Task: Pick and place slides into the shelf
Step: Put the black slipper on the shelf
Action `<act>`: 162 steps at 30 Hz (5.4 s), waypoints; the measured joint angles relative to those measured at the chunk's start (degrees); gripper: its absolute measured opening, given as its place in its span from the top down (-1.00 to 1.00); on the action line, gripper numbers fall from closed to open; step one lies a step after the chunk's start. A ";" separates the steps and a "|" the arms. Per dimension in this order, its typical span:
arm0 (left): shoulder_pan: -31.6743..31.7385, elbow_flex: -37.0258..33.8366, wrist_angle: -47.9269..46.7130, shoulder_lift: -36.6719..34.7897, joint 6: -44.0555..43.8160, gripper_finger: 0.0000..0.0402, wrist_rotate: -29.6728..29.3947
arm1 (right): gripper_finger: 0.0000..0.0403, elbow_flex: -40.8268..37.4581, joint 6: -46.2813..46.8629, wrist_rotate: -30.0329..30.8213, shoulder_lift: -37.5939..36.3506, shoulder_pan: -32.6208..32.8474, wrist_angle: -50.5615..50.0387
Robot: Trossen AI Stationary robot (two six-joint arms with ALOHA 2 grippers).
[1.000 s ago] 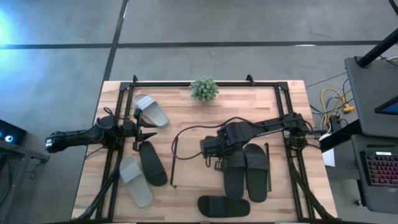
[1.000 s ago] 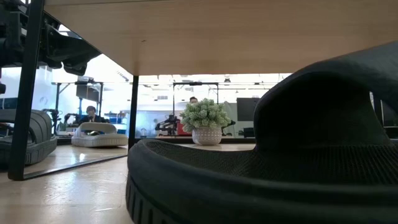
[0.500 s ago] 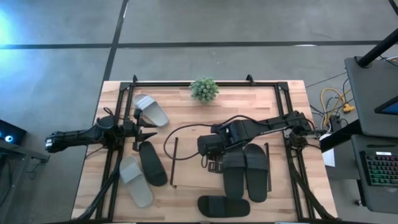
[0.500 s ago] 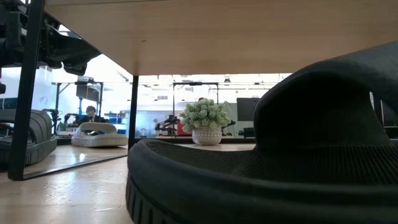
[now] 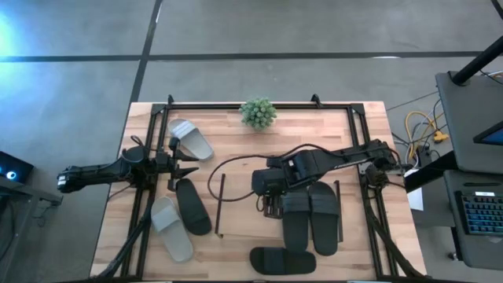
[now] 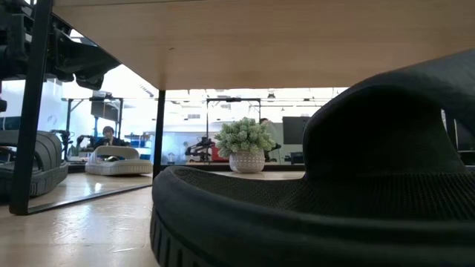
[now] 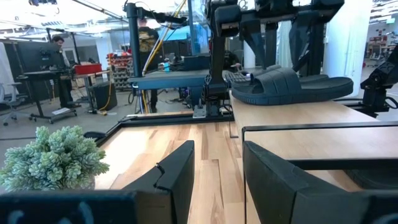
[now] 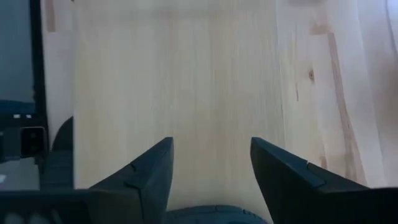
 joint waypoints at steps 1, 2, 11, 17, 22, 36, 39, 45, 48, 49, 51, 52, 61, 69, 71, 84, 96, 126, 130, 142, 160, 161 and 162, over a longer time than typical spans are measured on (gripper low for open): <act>0.00 0.02 0.02 0.03 0.00 0.39 -0.01 | -0.02 0.36 0.22 -0.01 -0.28 0.04 0.00; -0.01 0.02 -0.05 0.03 -0.01 0.39 0.00 | -0.02 0.63 0.31 -0.04 -0.68 0.19 0.06; 0.02 0.01 0.01 -0.01 -0.01 0.39 0.00 | -0.02 1.54 0.48 2.43 -3.83 0.39 0.25; 0.00 0.00 0.00 -0.01 -0.01 0.39 0.01 | -0.02 1.54 0.44 2.45 -4.09 0.66 -0.54; 0.01 0.02 0.00 -0.01 0.00 0.39 0.02 | -0.02 1.54 -0.58 2.46 -4.09 3.01 -0.87; 0.00 0.00 0.00 0.04 0.00 0.39 -0.01 | -0.02 1.54 0.71 2.66 -4.36 12.58 -6.33; 0.01 0.01 0.01 0.06 0.00 0.39 0.01 | -0.02 1.54 2.52 0.34 -4.36 14.29 -6.27; 0.00 0.01 0.00 0.07 -0.01 0.39 -0.01 | -0.02 1.54 5.23 -2.09 -4.36 17.27 -6.26; 0.02 0.00 -0.01 0.03 0.00 0.39 0.01 | -0.02 1.52 7.02 -2.14 -4.36 18.34 -6.26; 0.00 0.00 0.00 -0.01 0.00 0.39 0.01 | -0.02 1.52 7.71 -2.12 -4.38 18.65 -6.27; 0.00 0.01 -0.01 -0.01 -0.01 0.39 -0.01 | -0.02 1.50 9.59 -2.11 -4.38 19.30 -6.26; -0.01 0.00 0.01 0.02 -0.01 0.39 -0.01 | -0.02 1.49 10.41 -2.10 -4.37 19.57 -6.25; -0.01 0.01 -0.01 0.07 0.00 0.39 0.02 | -0.02 1.34 16.48 -2.39 -4.33 19.74 -6.23; 0.01 0.02 -0.01 0.01 0.00 0.39 -0.01 | -0.02 0.93 35.42 -2.46 -4.31 20.21 -6.30; 0.00 0.01 -0.01 0.03 0.00 0.39 -0.01 | -0.02 0.58 40.59 -2.27 -4.31 20.42 -6.32; -0.01 0.02 0.01 0.03 0.00 0.39 -0.01 | -0.02 -2.20 67.72 -3.60 -4.27 25.79 -5.84; -0.01 0.02 -0.01 0.05 0.00 0.39 -0.01 | -0.02 -6.17 81.73 -3.62 -4.26 29.84 1.47; 0.02 0.00 17.30 -0.06 -39.47 0.39 -0.07 | -0.02 -6.81 83.50 -3.54 -4.31 34.02 3.31; -0.01 0.00 24.50 -0.05 -53.30 0.39 -2.01 | -0.02 -6.81 83.51 -3.56 -4.31 34.33 3.28; -0.01 0.29 39.75 -0.06 -54.10 0.39 -3.97 | -0.02 -6.81 80.60 -3.40 -4.31 34.29 3.25; -0.01 0.24 36.91 0.37 -60.11 0.39 0.16 | -0.02 -7.02 95.78 8.94 5.36 41.95 23.72; -0.01 0.24 36.92 0.38 -60.11 0.39 0.66 | -0.02 -7.03 95.84 9.09 6.76 42.04 25.01; -0.01 0.24 37.03 0.37 -60.09 0.39 1.14 | -0.02 -7.03 95.78 9.62 8.00 42.10 26.00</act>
